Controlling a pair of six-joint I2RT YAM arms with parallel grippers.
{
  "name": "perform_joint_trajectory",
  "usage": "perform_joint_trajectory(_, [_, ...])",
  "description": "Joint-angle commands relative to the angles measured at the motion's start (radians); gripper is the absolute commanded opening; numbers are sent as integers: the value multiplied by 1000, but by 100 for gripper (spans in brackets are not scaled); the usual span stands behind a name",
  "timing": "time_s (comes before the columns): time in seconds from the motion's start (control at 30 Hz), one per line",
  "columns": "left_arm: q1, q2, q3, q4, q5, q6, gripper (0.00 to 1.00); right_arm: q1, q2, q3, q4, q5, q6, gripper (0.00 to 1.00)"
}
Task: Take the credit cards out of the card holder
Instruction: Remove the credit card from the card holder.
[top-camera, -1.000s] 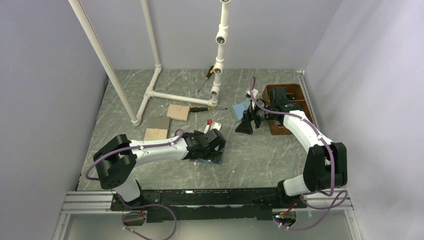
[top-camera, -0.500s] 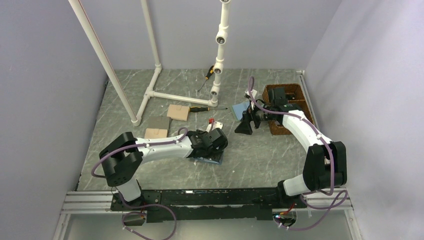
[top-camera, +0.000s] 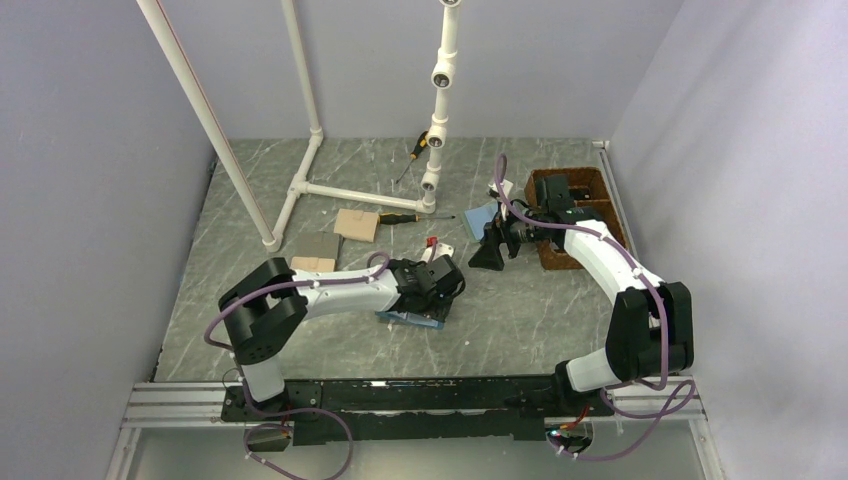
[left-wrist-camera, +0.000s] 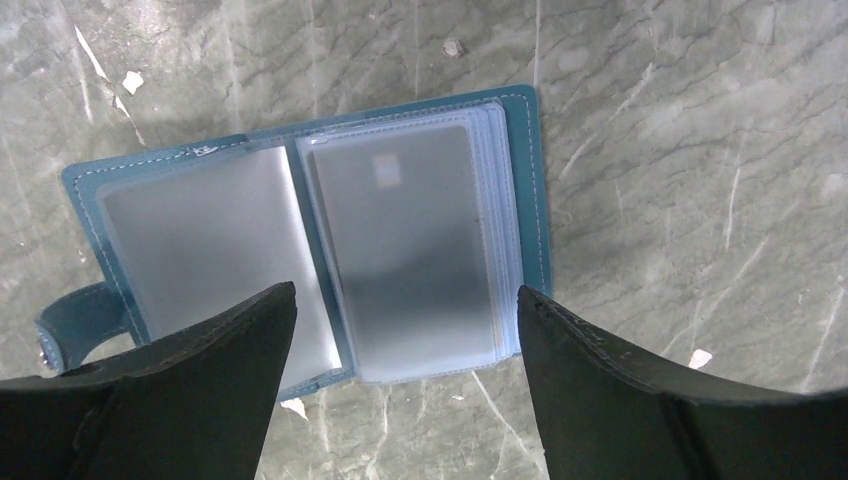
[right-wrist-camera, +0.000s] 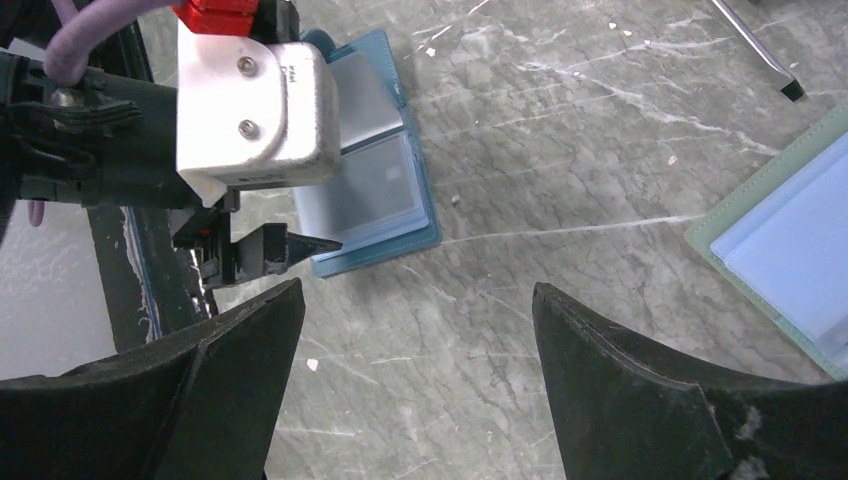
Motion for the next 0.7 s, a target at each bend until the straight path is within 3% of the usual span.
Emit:
perform_joint_trajectory(0.0, [-1, 27, 48, -24, -30, -12, 85, 4, 8, 37, -6, 0, -24, 87])
perform_joint_trajectory(0.67, [10, 24, 17, -14, -32, -32, 71, 8, 13, 41, -17, 4, -29, 87])
